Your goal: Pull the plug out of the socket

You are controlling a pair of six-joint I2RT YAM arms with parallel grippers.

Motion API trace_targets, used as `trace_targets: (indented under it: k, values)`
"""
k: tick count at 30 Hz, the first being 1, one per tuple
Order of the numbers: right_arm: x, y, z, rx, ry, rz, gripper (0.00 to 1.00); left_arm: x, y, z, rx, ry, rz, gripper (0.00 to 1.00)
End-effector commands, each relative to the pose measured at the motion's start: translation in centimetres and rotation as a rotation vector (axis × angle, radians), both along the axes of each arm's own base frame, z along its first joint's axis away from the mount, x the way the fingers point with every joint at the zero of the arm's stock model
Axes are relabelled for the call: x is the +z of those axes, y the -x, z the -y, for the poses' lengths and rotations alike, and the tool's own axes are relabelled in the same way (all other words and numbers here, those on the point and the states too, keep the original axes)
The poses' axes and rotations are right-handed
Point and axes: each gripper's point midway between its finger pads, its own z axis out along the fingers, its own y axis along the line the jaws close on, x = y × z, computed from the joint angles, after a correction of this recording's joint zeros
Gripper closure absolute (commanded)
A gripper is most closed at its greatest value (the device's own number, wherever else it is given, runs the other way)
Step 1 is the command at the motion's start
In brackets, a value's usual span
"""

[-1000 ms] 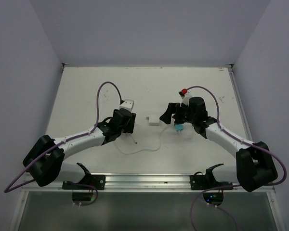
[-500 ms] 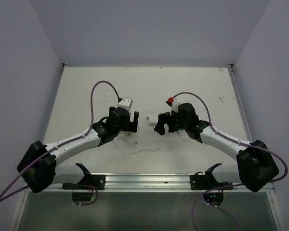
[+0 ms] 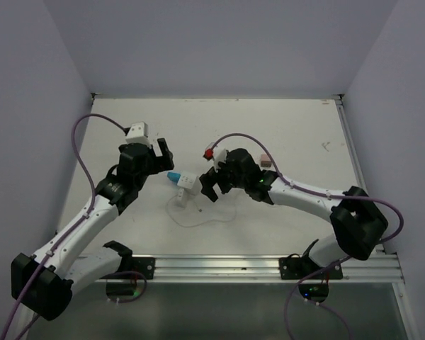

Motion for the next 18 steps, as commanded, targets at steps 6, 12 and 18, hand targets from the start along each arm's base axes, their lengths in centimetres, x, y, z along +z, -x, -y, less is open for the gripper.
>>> trace_targets:
  k: [6,12,18]
  values:
    - [1.3,-2.4,-5.6,0.159,0.129,0.225,0.01,-3.3,1.6,-5.3,0.091,-0.007,-0.149,0.01]
    - [-0.3,-3.4,-7.1,0.200,0.187,0.236,0.01,-3.3,2.0,-6.8,0.108,-0.062,-0.149,0.00]
    - [-1.6,-3.8,-7.9,0.226,0.237,0.205,0.01,-5.0,2.1,-7.0,0.113,-0.076,-0.179,0.00]
